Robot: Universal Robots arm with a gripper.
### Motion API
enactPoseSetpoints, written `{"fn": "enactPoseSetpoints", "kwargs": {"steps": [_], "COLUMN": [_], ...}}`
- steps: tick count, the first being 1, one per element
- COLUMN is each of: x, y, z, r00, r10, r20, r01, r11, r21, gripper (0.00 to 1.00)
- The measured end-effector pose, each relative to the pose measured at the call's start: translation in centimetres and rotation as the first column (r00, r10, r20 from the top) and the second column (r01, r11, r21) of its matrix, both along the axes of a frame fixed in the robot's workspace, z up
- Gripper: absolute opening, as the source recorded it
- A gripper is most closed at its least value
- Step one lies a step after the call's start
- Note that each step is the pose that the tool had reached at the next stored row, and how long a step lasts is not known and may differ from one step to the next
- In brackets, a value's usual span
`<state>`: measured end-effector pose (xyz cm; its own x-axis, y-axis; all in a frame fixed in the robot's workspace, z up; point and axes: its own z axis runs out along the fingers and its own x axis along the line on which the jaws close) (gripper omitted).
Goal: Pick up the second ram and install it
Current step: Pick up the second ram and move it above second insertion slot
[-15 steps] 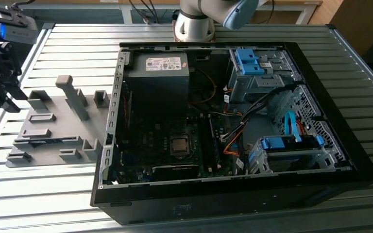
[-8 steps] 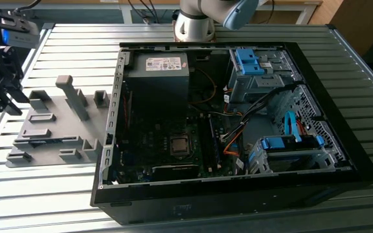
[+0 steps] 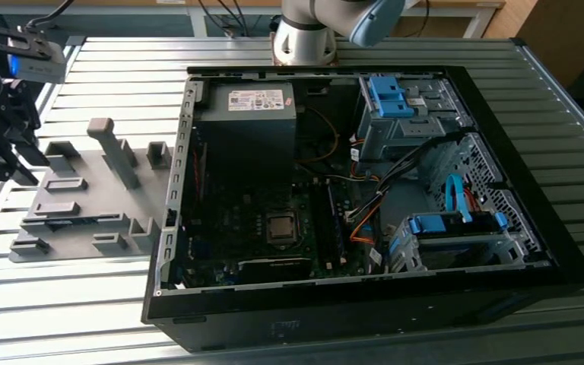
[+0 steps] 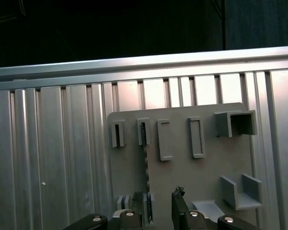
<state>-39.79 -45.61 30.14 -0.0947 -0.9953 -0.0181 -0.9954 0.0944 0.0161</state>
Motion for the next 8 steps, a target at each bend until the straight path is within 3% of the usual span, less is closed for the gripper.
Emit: {"fn": "enactPoseSetpoints", "kwargs": {"steps": [8], "x": [-0.02], "y": [-0.04], "z": [-0.20], "r00": [1.0000], "r10": [0.000], "r20": [0.0002], "r01": [0.000], "r11": [1.0000], "r21": [0.0001], "gripper": [0.37]}}
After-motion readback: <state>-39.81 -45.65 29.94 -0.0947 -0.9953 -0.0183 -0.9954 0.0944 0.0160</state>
